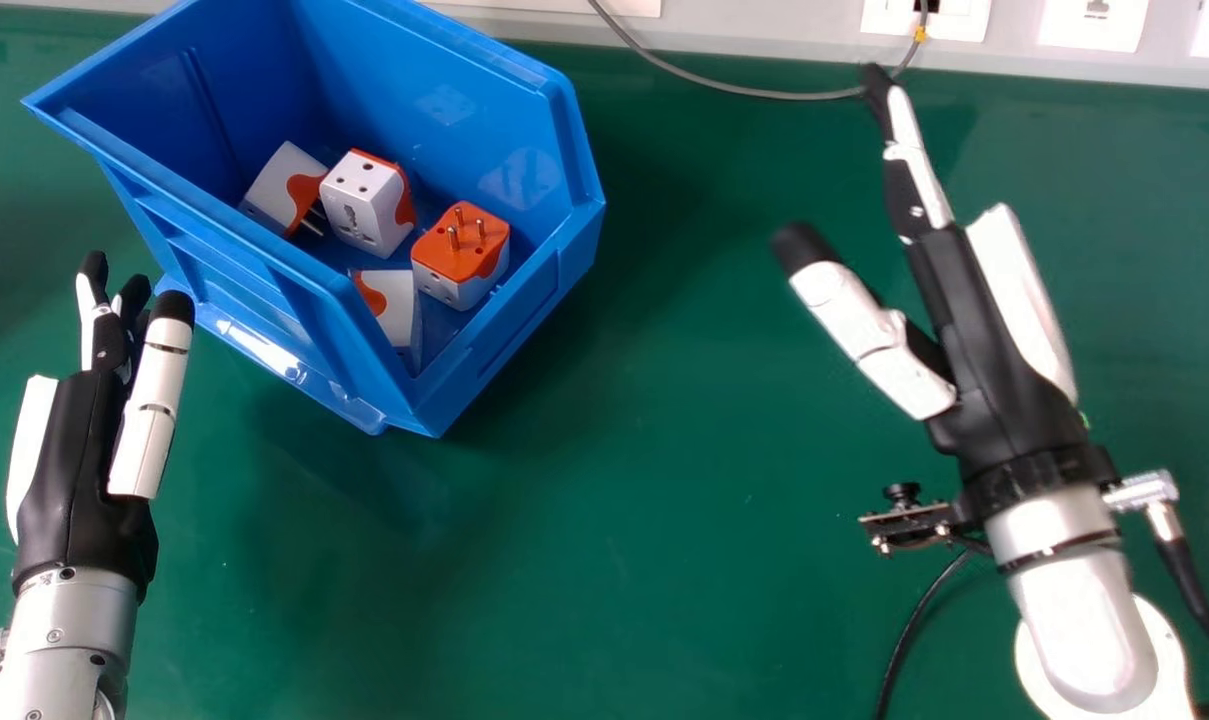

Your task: Pick all objects and put in blue box

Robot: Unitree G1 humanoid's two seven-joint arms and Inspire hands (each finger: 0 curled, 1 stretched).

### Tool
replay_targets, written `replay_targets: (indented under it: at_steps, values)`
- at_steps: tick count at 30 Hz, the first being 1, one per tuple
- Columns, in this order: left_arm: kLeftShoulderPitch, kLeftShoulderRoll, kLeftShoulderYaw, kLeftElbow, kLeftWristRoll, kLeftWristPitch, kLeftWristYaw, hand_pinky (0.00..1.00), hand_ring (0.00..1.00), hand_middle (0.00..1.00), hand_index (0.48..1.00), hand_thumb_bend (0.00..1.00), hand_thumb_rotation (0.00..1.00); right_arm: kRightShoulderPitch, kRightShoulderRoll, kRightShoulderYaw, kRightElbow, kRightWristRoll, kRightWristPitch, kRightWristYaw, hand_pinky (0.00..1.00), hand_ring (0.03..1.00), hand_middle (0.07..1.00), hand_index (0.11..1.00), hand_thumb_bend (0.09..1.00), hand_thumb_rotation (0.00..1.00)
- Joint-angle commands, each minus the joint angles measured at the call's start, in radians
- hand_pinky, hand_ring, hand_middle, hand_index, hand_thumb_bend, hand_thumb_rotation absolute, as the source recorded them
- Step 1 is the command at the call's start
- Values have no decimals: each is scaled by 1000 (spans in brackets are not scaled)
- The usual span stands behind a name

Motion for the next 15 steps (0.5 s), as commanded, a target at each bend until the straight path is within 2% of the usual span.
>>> replay_targets:
  at_steps: [1, 6, 9, 11, 13, 14, 15]
  values:
    - [-6, 1, 11, 5, -11, -31, 1, 1000, 1000, 1000, 1000, 437, 906, 30, 18, -29, -19, 53, 2, 21, 1000, 1000, 1000, 1000, 366, 992]
    - [-2, 6, 10, 20, -12, -42, 0, 1000, 1000, 1000, 1000, 410, 907, 65, 44, -56, -44, 141, 59, 83, 1000, 1000, 1000, 1000, 372, 996]
    - [10, 10, 8, 13, -3, -48, 2, 1000, 1000, 1000, 1000, 372, 910, 84, 45, -74, -61, 190, 89, 128, 1000, 1000, 1000, 1000, 374, 999]
    - [13, 12, 9, 25, -1, -62, -1, 1000, 1000, 1000, 1000, 355, 912, 96, 38, -86, -67, 207, 95, 152, 1000, 1000, 1000, 1000, 374, 999]
    - [4, 17, 14, 64, -12, -86, -14, 1000, 1000, 1000, 1000, 351, 922, 109, 30, -96, -64, 206, 83, 168, 1000, 1000, 1000, 1000, 374, 1000]
    - [2, 19, 16, 77, -18, -92, -19, 1000, 1000, 1000, 1000, 347, 925, 117, 29, -99, -61, 202, 74, 171, 1000, 1000, 1000, 1000, 373, 1000]
    - [-2, 19, 19, 88, -27, -89, -25, 1000, 1000, 1000, 1000, 344, 922, 125, 29, -102, -56, 199, 64, 174, 1000, 1000, 1000, 1000, 373, 1000]
